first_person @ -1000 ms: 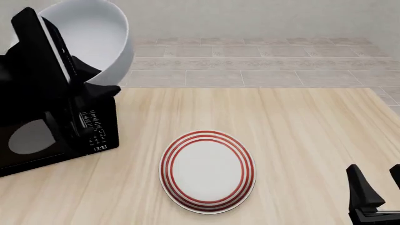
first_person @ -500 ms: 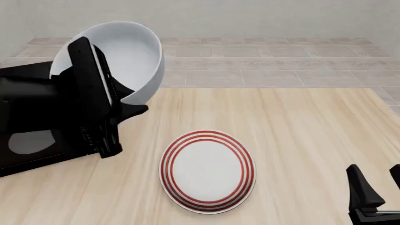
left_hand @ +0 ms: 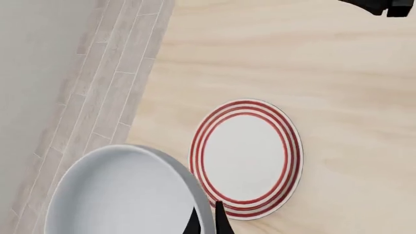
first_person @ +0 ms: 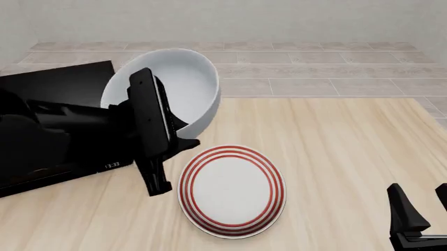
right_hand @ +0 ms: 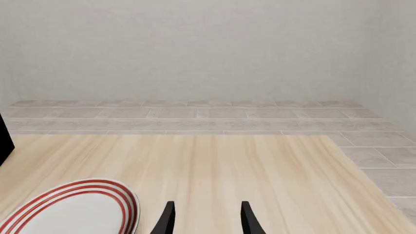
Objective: Pick up the white bowl and put it on the plate.
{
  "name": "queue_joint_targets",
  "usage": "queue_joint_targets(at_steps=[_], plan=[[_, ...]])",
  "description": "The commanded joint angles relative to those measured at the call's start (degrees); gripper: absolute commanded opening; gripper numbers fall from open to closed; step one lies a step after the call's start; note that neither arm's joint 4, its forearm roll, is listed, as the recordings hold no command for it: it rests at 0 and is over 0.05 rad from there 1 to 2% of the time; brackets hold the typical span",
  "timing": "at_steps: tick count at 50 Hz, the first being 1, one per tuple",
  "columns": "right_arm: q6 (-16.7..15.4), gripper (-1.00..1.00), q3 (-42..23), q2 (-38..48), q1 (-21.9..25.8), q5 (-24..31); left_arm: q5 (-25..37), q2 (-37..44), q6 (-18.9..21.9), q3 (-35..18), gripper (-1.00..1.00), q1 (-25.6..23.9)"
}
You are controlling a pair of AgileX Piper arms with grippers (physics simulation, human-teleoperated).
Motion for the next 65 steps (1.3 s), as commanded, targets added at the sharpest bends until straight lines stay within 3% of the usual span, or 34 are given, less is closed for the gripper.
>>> queue_joint_targets(at_steps=[1, 29, 45, 65], plan=[[0.02, 1.0, -0.04, -0.22, 0.05, 0.25, -2.46, 2.21, -2.21, 0.72, -1.0, -3.53], [0.03, 1.0, -0.04, -0.23, 0.04, 0.25, -5.83, 6.07, -11.12, 1.14, -1.0, -13.39], [0.02, 1.0, -0.04, -0.23, 0.04, 0.26, -5.18, 5.2, -14.98, 1.28, -1.0, -15.52], [0.02, 1.0, -0.04, -0.24, 0.04, 0.26, -6.4, 4.44, -16.97, 4.19, -1.0, -16.01]])
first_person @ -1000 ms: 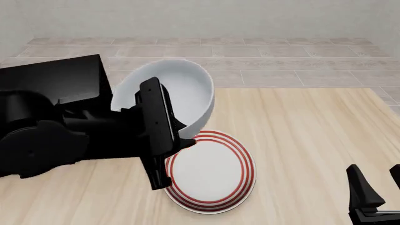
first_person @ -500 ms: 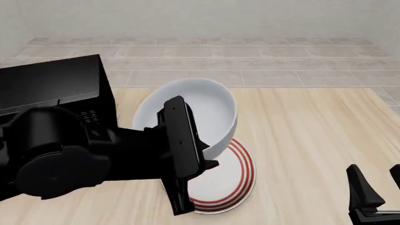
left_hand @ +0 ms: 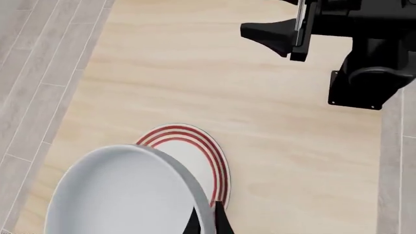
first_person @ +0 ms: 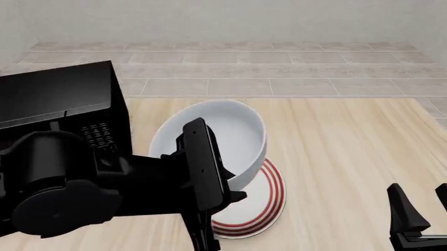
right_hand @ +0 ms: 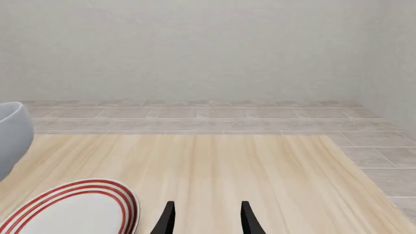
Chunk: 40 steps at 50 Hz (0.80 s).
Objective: Pick up the white bowl and put it on the plate.
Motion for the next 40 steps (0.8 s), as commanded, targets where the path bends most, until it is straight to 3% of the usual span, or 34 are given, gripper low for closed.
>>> queue_joint_targets(at_steps=[1, 23, 40], plan=[[0.02, 1.0, -0.04, -0.21, 0.05, 0.25, -0.68, -0.5, -1.39, 0.57, -1.0, -1.15], [0.03, 1.0, -0.04, -0.21, 0.05, 0.25, -3.27, 1.62, -5.65, 0.07, -1.0, -5.28], [0.03, 1.0, -0.04, -0.24, 0.05, 0.26, -6.47, 3.83, -5.27, 2.16, -1.0, -4.39]])
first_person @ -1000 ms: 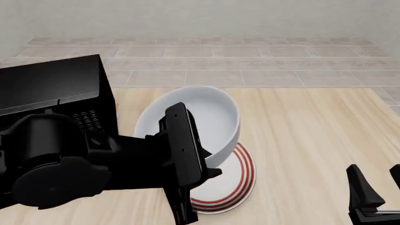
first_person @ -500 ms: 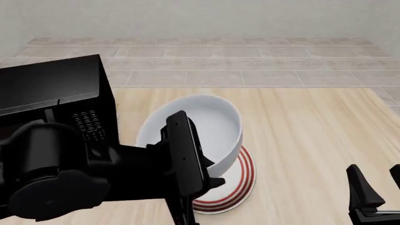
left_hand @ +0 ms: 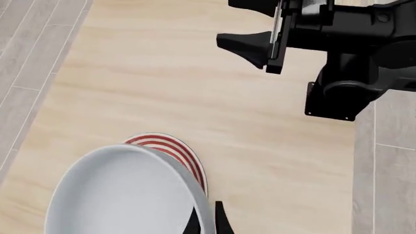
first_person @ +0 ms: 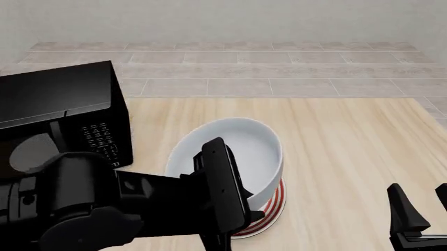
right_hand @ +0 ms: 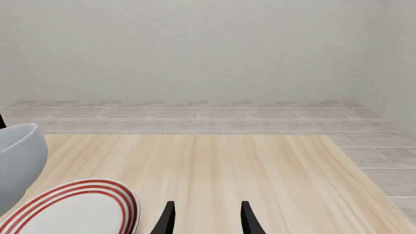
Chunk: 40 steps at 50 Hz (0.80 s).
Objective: Pick up the white bowl and put it on the plate.
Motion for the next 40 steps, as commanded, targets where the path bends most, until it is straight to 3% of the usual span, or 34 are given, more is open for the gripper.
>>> queue_joint_targets(at_steps=[1, 40], plan=[[0.02, 1.0, -0.04, -0.22, 0.05, 0.25, -2.33, 1.37, 0.27, 0.98, -1.0, 0.72], [0.02, 1.0, -0.04, -0.22, 0.04, 0.25, -6.19, 4.54, -0.58, 2.82, -1.0, 2.25]])
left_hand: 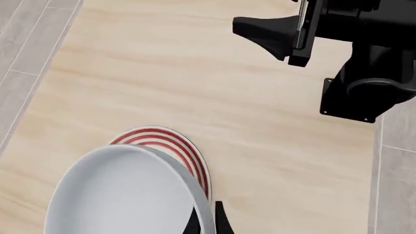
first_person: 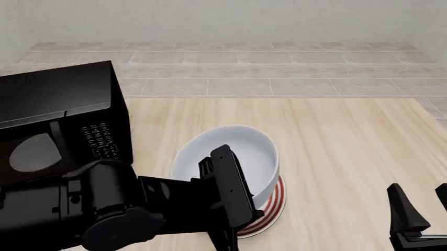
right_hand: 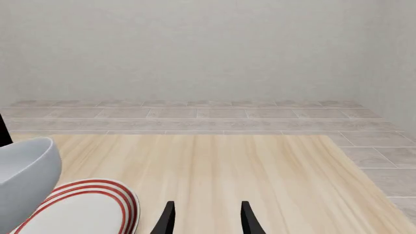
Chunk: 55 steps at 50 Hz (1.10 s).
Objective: Pick up the white bowl and put it on the plate.
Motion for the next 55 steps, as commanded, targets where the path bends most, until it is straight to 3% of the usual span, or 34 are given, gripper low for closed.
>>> queue_joint_targets(at_steps=[1, 55], plan=[[0.02, 1.0, -0.04, -0.22, 0.05, 0.25, -1.08, 0.42, -0.22, 0.37, -1.0, 0.18], [0.02, 1.0, -0.04, -0.24, 0.05, 0.26, -3.38, 4.1, -0.89, 0.19, -1.0, 1.4]])
